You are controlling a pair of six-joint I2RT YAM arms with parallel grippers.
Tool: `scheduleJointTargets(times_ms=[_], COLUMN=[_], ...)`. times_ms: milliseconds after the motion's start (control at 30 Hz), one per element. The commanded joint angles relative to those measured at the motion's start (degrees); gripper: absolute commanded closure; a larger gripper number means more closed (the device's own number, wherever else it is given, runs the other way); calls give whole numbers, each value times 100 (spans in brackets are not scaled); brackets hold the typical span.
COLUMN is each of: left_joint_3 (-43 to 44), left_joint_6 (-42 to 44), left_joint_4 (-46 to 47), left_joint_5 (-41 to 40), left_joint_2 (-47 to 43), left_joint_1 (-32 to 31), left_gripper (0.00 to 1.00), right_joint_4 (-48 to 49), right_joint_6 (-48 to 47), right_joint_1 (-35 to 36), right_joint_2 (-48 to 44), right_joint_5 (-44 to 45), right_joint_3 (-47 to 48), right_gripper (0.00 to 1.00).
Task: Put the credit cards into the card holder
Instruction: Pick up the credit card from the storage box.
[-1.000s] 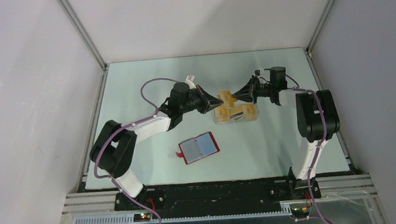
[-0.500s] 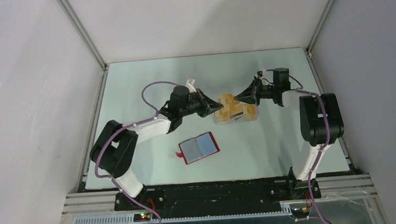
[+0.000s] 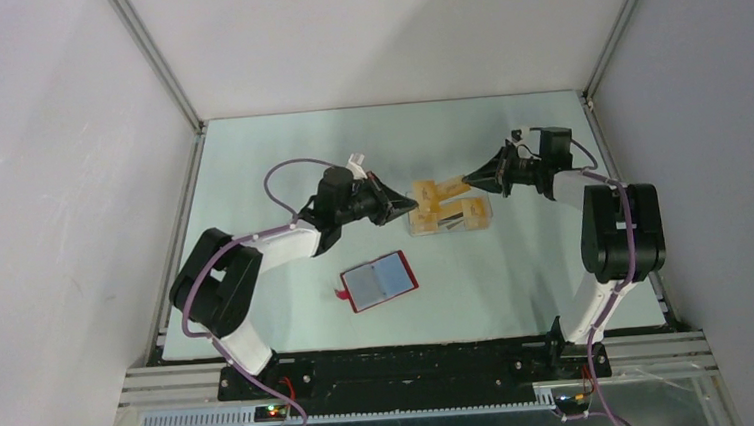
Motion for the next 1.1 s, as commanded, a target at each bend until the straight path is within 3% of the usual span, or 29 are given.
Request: scheduleJointTargets(times_ms=[0,133,367,533,1067], left_joint_3=[-121,-186,-391,-446,406], left_joint_6=[258,359,627,719,624], left_joint_4=[100,105,99,101,101], left_joint_5=[190,205,86,35,172], left_joint_2=[5,86,217,373,636], left_joint_1=[79,115,210,241,-76], left_gripper=[100,100,100,100,100], right_joint_4=[50,-44,-1630,-2106,-2493], right_joint_6=[-112,-247,-1314,-1680,-1889], right_joint_1=[-27,-46,-71,-73,-188], right_joint_2=[-227,-286,-631,-847,-1332], right_joint_5=[111,182,710,907,1110], right_joint_3=[-12,19,357,474,481], right_gripper=[100,100,100,100,100])
